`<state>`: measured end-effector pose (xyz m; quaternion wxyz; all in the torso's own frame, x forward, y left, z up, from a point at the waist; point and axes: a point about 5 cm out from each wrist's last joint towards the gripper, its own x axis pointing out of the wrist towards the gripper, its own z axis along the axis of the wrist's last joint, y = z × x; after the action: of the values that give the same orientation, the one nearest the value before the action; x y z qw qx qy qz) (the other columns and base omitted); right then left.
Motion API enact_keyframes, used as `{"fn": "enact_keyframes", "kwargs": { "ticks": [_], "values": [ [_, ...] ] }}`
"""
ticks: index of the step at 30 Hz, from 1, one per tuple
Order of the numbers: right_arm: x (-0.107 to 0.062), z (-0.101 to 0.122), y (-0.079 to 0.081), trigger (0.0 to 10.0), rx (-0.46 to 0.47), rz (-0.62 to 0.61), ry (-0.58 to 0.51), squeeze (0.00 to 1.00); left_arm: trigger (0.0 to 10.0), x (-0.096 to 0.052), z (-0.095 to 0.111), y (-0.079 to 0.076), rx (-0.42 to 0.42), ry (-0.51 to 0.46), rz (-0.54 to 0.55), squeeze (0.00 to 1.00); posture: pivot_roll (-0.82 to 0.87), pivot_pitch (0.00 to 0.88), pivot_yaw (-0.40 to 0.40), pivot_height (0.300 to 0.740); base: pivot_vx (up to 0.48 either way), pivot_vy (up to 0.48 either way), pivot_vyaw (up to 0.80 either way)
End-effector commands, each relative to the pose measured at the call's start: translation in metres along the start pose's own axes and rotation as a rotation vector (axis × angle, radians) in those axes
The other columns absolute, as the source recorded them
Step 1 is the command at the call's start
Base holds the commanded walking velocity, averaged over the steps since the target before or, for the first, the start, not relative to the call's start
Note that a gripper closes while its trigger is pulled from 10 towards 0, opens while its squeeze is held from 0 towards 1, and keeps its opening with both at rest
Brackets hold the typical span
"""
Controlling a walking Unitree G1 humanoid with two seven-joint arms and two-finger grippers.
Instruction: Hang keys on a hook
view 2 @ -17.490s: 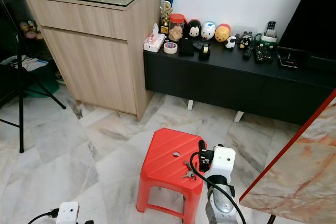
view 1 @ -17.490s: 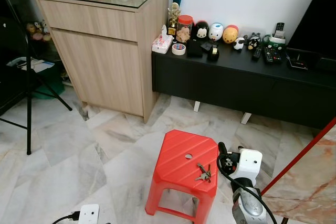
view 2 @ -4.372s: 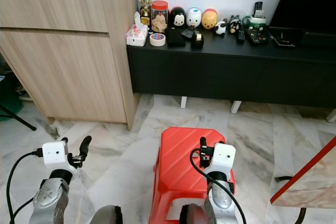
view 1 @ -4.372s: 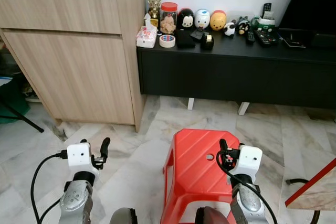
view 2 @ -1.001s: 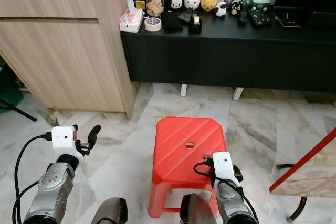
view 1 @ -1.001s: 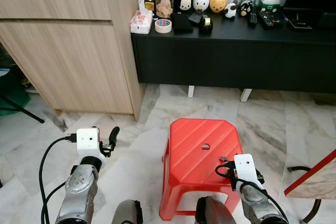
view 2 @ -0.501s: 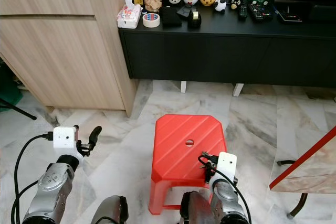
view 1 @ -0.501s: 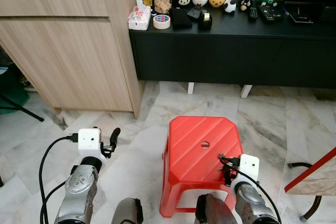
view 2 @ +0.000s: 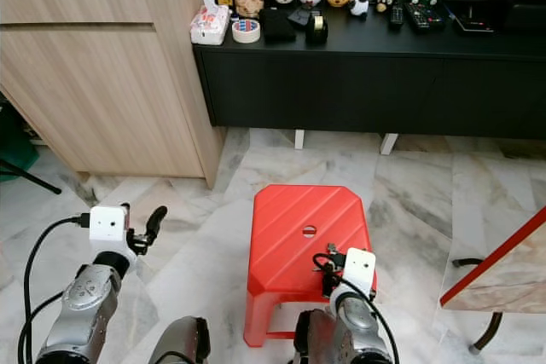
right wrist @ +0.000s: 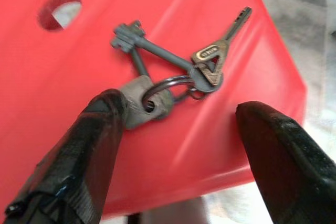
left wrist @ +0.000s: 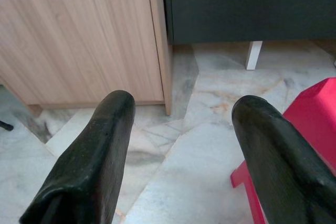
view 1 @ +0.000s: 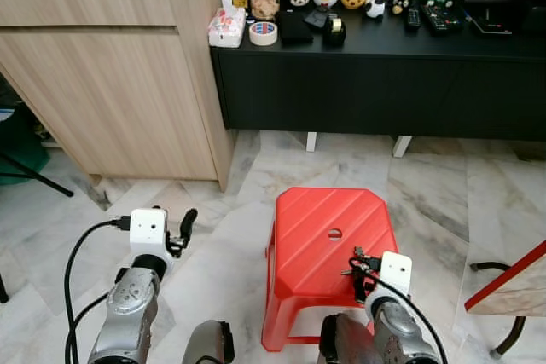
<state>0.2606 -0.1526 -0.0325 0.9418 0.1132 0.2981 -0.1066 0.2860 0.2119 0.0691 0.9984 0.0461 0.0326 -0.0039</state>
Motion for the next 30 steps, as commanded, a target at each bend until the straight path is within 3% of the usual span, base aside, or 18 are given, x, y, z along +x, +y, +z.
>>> {"fn": "enact_keyframes", "kwargs": {
  "ticks": [1,4,12,20,23,30],
  "values": [
    [-0.002,0.0,0.002,10.0,0.041,0.015,-0.026,0.0,10.0,-0.003,-0.002,0.002,0.02,0.016,0.0,0.0,0.11,0.118,-0.01,0.607,0.0,0.0,0.0],
    [-0.004,0.002,0.01,10.0,0.1,0.063,-0.071,0.0,10.0,-0.003,-0.002,0.003,0.022,0.017,0.0,0.0,0.11,0.118,-0.012,0.607,0.0,0.0,0.0],
    [-0.01,-0.001,0.014,10.0,0.164,0.07,-0.13,0.0,10.0,-0.004,-0.002,0.004,0.021,0.016,0.001,0.0,0.11,0.118,-0.013,0.607,0.0,0.0,0.0],
    [-0.013,0.021,0.015,10.0,0.244,0.084,-0.3,0.0,10.0,-0.003,-0.002,0.006,0.02,0.013,0.007,0.0,0.11,0.114,-0.014,0.607,0.0,0.0,0.0],
    [-0.013,0.023,0.015,10.0,0.247,0.082,-0.304,0.0,10.0,-0.003,-0.002,0.006,0.02,0.013,0.007,0.0,0.11,0.114,-0.014,0.607,0.0,0.0,0.0],
    [-0.007,0.012,0.016,10.0,0.188,0.077,-0.184,0.0,10.0,-0.002,-0.002,0.004,0.017,0.013,-0.001,0.0,0.1,0.113,-0.014,0.607,0.0,0.0,0.0]
  ]
}}
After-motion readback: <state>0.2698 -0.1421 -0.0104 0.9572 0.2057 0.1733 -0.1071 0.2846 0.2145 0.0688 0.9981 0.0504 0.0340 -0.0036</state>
